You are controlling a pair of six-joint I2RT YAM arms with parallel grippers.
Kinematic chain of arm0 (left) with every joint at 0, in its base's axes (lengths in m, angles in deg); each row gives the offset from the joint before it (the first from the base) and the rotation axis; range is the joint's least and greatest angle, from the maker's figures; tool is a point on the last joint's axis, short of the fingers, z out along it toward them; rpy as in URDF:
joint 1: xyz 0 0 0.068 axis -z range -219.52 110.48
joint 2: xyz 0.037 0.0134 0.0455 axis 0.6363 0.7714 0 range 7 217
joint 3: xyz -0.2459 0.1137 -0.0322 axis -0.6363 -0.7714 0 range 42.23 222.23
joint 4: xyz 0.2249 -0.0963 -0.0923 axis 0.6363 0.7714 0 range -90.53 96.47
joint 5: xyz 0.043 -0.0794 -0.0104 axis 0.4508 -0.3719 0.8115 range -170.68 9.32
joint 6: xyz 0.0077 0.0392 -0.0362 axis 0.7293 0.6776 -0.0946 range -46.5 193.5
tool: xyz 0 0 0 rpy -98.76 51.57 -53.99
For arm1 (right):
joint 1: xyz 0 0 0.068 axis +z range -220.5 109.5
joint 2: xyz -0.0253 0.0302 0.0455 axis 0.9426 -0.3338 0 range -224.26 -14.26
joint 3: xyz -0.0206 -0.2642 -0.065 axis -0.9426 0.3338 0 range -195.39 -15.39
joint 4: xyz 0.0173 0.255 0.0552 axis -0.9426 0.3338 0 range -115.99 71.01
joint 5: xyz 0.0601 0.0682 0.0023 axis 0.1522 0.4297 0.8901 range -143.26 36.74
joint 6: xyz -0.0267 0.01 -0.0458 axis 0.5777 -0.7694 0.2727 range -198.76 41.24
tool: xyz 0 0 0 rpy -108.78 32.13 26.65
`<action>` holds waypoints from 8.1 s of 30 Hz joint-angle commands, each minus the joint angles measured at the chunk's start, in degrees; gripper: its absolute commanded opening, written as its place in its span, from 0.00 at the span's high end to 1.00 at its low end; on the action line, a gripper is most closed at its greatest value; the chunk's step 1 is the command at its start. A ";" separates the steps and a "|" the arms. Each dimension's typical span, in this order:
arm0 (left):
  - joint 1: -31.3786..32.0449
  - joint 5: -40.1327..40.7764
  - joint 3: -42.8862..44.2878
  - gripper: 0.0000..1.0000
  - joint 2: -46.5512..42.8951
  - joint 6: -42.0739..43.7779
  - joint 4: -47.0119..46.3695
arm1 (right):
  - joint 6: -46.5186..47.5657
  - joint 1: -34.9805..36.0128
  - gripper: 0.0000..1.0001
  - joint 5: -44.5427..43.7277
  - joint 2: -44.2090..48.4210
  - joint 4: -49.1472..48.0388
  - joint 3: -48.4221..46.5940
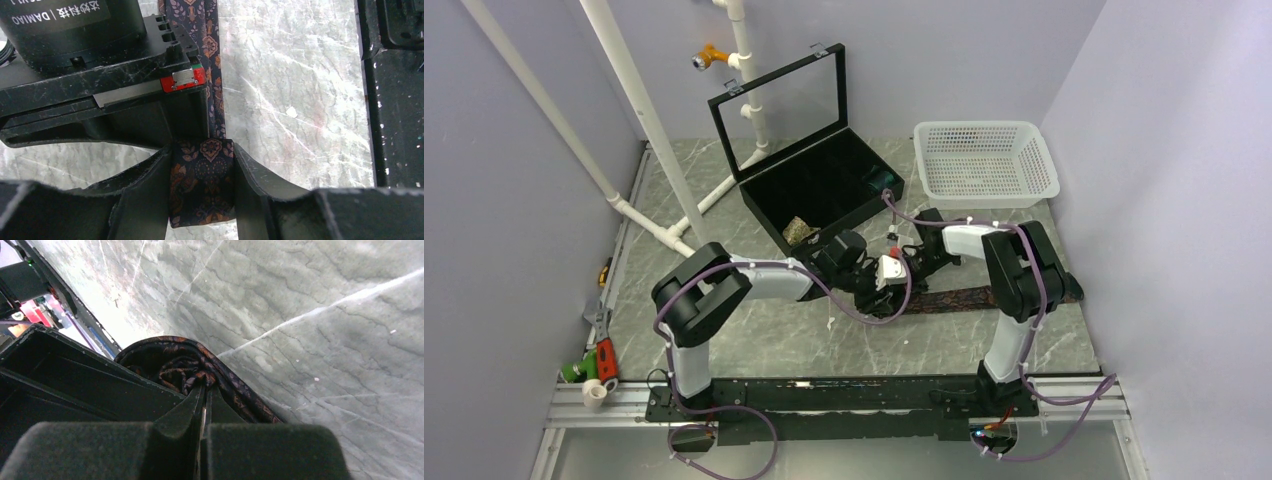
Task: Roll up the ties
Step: Place the tie at the center of the board.
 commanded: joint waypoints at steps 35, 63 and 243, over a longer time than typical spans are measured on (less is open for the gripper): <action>1.71 13.55 -1.20 0.58 7.15 7.40 16.32 | -2.12 -4.85 0.48 12.52 6.05 -0.22 1.25; 1.84 6.73 0.91 0.09 2.79 2.70 4.09 | 5.03 -3.93 1.00 0.65 -3.09 3.49 -1.09; -5.41 5.04 -13.00 0.01 -6.26 6.94 -8.49 | 5.76 -0.67 1.00 8.05 -2.97 2.38 -7.58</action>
